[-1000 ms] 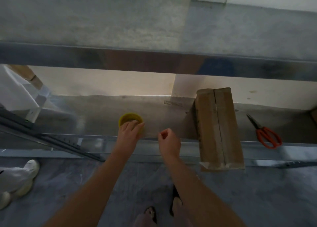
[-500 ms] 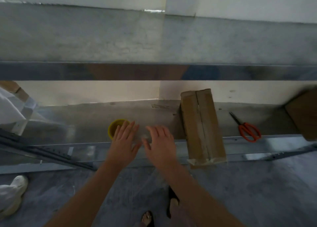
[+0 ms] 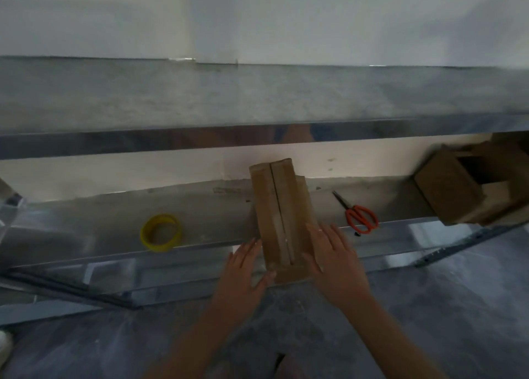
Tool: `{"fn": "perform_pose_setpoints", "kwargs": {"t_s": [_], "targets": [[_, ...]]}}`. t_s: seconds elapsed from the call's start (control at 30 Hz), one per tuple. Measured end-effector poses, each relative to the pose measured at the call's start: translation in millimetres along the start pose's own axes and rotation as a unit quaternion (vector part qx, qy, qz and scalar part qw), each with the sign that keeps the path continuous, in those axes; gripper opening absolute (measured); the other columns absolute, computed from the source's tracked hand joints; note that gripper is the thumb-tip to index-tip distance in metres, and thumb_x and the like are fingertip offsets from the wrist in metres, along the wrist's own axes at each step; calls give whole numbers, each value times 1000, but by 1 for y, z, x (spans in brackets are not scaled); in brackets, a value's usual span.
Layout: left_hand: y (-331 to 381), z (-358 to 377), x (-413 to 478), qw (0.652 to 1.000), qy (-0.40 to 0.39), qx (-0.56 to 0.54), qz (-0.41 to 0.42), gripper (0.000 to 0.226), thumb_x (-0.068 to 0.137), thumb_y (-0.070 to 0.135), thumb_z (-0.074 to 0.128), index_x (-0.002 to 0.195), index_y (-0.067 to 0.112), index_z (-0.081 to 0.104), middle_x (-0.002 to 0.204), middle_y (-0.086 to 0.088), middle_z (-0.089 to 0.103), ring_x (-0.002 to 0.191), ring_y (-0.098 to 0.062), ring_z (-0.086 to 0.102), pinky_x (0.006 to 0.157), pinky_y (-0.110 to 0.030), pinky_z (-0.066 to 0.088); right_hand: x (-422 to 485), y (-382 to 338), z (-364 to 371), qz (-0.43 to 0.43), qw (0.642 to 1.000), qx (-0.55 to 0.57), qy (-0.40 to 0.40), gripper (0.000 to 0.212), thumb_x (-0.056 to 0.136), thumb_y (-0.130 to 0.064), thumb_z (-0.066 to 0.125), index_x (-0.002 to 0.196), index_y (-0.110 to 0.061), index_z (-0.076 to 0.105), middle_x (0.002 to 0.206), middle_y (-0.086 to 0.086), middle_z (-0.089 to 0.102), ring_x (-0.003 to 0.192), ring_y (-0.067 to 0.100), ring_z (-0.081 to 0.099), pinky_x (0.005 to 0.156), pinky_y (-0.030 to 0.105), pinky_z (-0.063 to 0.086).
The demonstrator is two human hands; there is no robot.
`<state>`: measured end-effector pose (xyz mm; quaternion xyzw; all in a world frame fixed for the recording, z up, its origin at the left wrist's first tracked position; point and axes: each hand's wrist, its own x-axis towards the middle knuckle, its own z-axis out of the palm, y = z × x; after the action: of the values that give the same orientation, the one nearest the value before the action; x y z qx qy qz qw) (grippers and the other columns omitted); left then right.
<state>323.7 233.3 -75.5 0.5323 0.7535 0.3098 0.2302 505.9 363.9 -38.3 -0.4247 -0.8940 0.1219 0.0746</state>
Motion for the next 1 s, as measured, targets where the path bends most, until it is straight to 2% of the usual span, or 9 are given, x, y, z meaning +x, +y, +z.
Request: {"fn": "perform_pose_setpoints", "kwargs": {"t_s": [0.17, 0.23, 0.33, 0.43, 0.53, 0.67, 0.8, 0.9, 1.0], "targets": [[8, 24, 3, 987, -35, -139, -71, 86, 84, 44, 69, 151, 33, 16, 149, 21, 28, 135, 3, 27, 111, -21, 27, 0, 20, 13, 44, 955, 262, -134, 71, 96, -39, 58, 155, -35, 17, 146, -1, 47, 118, 12, 57, 100, 37, 51], [10, 28, 5, 972, -34, -211, -96, 78, 84, 36, 71, 144, 44, 23, 142, 30, 36, 128, 12, 35, 101, -9, 33, 1, 27, 17, 45, 938, 313, -143, 77, 95, -38, 61, 155, -38, 13, 147, -5, 43, 119, 7, 54, 99, 31, 52], [12, 32, 8, 943, 26, -305, -128, 51, 91, 20, 63, 128, 49, 46, 120, 29, 60, 113, 0, 58, 87, -15, 48, 2, 41, 21, 48, 920, 362, -141, 76, 94, -33, 63, 154, -41, 16, 151, -7, 39, 123, 7, 52, 102, 35, 51], [15, 34, 7, 948, 88, -264, -151, 40, 94, 19, 59, 122, 47, 57, 104, 16, 66, 94, -4, 65, 87, -24, 51, 5, 49, 25, 53, 908, 392, -139, 69, 96, -28, 59, 153, -41, 22, 151, -4, 42, 122, 6, 53, 103, 31, 49], [18, 38, 8, 947, 116, -251, -164, 33, 94, 18, 60, 116, 42, 62, 90, 7, 66, 86, -8, 64, 84, -25, 51, 6, 52, 30, 51, 903, 406, -130, 66, 97, -24, 59, 151, -43, 25, 148, -6, 45, 117, -1, 53, 97, 16, 48], [15, 39, 15, 946, 125, -229, -191, 29, 94, 17, 60, 113, 38, 61, 88, 3, 66, 83, -11, 64, 80, -24, 51, 10, 52, 36, 54, 898, 417, -130, 67, 97, -22, 59, 150, -45, 26, 146, -8, 45, 118, -1, 53, 89, 4, 43], [13, 41, 27, 915, 103, -293, -258, 25, 94, 14, 59, 114, 27, 57, 99, -4, 59, 95, -25, 63, 85, -40, 56, 16, 51, 39, 57, 898, 423, -107, 65, 98, -18, 58, 150, -42, 27, 146, -7, 46, 123, 3, 51, 90, -1, 39], [11, 45, 32, 932, 157, -203, -255, 26, 89, 18, 66, 108, 28, 51, 107, 3, 51, 92, -6, 54, 75, -19, 46, 21, 52, 40, 55, 902, 416, -102, 65, 98, -18, 59, 150, -41, 28, 145, -6, 47, 121, 3, 53, 88, -1, 40], [16, 44, 33, 952, 183, -124, -210, 24, 89, 10, 65, 104, 26, 56, 103, 5, 59, 84, -1, 57, 76, -19, 50, 24, 52, 42, 46, 904, 414, -95, 65, 97, -20, 60, 148, -45, 29, 143, -7, 50, 117, 0, 55, 89, 1, 41]]}}
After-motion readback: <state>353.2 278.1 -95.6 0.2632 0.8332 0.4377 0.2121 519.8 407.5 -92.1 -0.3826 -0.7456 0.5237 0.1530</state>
